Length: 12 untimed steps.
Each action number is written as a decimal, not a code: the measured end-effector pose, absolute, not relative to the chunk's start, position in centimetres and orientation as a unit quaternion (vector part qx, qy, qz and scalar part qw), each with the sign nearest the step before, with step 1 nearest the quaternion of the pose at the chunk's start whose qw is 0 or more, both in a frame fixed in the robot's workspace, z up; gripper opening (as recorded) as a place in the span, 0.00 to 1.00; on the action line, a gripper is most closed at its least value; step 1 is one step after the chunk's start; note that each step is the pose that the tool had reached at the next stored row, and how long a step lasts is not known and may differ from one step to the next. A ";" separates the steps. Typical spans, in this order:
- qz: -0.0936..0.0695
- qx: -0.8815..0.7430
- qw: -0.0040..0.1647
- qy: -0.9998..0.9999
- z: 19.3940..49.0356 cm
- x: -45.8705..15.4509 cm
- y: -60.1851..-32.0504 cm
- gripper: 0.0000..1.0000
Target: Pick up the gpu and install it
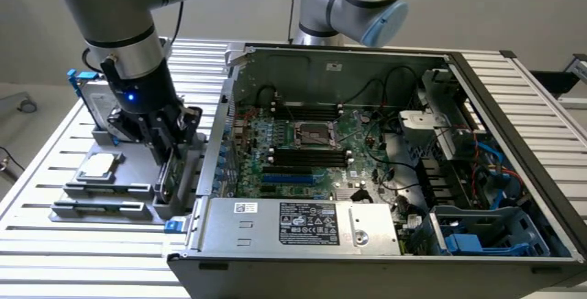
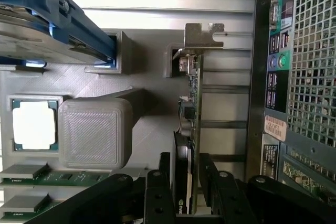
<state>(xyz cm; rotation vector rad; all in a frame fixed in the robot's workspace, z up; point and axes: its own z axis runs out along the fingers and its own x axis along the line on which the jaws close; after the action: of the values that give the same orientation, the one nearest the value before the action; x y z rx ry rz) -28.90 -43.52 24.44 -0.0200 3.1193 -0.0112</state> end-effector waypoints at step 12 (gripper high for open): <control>-0.004 0.000 0.011 1.000 24.0 -28.9 -43.5 0.27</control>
<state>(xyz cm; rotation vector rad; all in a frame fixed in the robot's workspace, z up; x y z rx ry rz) -28.90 -43.54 24.03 0.0004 3.1197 -0.0113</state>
